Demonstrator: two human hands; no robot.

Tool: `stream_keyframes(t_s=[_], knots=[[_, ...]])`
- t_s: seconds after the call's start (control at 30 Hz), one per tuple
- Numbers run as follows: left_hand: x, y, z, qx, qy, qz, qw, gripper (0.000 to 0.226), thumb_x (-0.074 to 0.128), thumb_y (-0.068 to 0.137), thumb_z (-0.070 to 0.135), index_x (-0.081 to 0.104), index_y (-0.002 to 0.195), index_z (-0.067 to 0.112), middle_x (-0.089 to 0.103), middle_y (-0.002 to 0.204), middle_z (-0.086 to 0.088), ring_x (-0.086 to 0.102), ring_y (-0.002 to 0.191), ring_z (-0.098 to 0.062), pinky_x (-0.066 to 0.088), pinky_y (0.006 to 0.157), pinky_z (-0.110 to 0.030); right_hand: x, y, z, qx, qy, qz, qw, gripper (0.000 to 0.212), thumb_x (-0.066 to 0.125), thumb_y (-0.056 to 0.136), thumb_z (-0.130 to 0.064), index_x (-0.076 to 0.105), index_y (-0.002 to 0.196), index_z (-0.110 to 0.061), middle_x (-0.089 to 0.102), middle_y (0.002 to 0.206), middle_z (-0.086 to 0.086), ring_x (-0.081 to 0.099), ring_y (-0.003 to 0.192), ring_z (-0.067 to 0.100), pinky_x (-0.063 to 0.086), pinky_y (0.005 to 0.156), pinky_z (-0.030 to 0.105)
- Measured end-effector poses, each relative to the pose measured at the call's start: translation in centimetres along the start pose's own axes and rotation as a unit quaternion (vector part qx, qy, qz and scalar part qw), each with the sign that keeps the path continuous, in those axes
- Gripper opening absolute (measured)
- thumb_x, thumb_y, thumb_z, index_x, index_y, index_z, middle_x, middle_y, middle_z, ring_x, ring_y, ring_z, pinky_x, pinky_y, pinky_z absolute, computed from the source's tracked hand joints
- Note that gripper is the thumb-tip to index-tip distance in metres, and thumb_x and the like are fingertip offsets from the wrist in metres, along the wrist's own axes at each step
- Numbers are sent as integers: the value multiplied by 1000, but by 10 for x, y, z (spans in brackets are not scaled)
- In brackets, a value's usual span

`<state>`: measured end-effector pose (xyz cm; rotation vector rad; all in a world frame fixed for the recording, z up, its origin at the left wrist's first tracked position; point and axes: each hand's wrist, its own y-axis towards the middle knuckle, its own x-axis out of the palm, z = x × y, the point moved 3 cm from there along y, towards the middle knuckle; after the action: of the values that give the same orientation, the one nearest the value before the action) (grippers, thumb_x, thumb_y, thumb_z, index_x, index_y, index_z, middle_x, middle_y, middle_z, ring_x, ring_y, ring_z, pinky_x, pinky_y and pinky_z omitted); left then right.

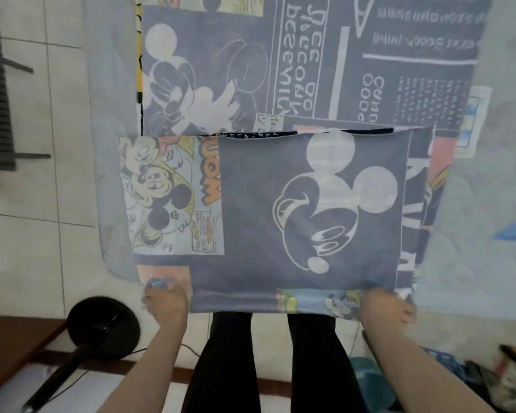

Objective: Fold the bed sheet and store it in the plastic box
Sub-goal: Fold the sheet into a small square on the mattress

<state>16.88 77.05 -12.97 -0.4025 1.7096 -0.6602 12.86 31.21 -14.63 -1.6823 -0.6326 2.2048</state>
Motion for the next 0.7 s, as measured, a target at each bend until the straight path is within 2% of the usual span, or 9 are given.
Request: stream_keyframes(t_s=[0.03,0.07,0.17,0.23,0.3,0.4,0.53,0.6,0.7], knots=[[-3,3,29,117,16,31,992,56,61,95,9,42,147,-1,44,146,-27,44,134,-45,38,114,-53,-10,5,-24,3,59,76,995,35,44,96,-22,54,127,-8,55,129,21,52,118,37,39,96,47],[-6,-3,65,222,31,20,974,57,62,94,6,42,147,0,43,146,-26,41,136,-44,35,115,-52,-22,6,-51,-40,71,106,991,48,51,93,-20,45,137,-3,46,140,24,45,127,40,35,102,49],[5,-6,177,495,127,11,859,69,66,90,8,37,153,4,36,157,-22,31,147,-41,29,120,-51,-48,38,-148,-266,57,65,960,64,63,85,-13,40,145,-3,44,146,23,39,135,42,31,111,50],[8,-8,252,584,204,48,784,83,71,87,16,30,159,12,31,163,-17,25,152,-38,23,123,-52,-67,54,-208,-400,15,56,915,67,60,84,-9,38,147,-7,45,147,18,37,137,40,28,116,49],[13,-7,311,606,268,54,747,99,78,81,25,21,162,18,34,160,-14,26,152,-37,19,122,-57,-82,66,-258,-502,-61,74,859,73,58,80,-5,35,149,-15,43,148,12,33,140,38,25,115,51],[25,-12,355,577,377,50,723,108,88,66,37,27,154,22,48,140,-16,45,134,-37,25,117,-59,-91,80,-300,-544,-167,68,819,75,59,72,-5,40,142,-23,46,140,10,34,135,35,24,113,54],[25,-7,364,520,426,-34,740,72,86,68,39,46,126,24,67,118,-6,62,112,-32,42,99,-42,-95,98,-315,-517,-263,66,812,50,62,75,-14,51,123,-21,56,121,13,49,117,36,31,106,51],[20,-4,363,511,461,-66,722,58,85,72,34,56,121,22,68,119,-5,62,111,-31,50,96,-39,-100,108,-320,-496,-302,36,813,33,65,79,-20,61,112,-22,64,110,8,57,106,33,41,97,43],[6,0,360,507,523,-77,681,48,79,80,30,61,123,22,68,119,-3,62,105,-25,49,85,-30,-110,117,-313,-516,-342,6,785,30,73,79,-31,71,108,-22,65,101,5,61,96,28,52,76,32]])
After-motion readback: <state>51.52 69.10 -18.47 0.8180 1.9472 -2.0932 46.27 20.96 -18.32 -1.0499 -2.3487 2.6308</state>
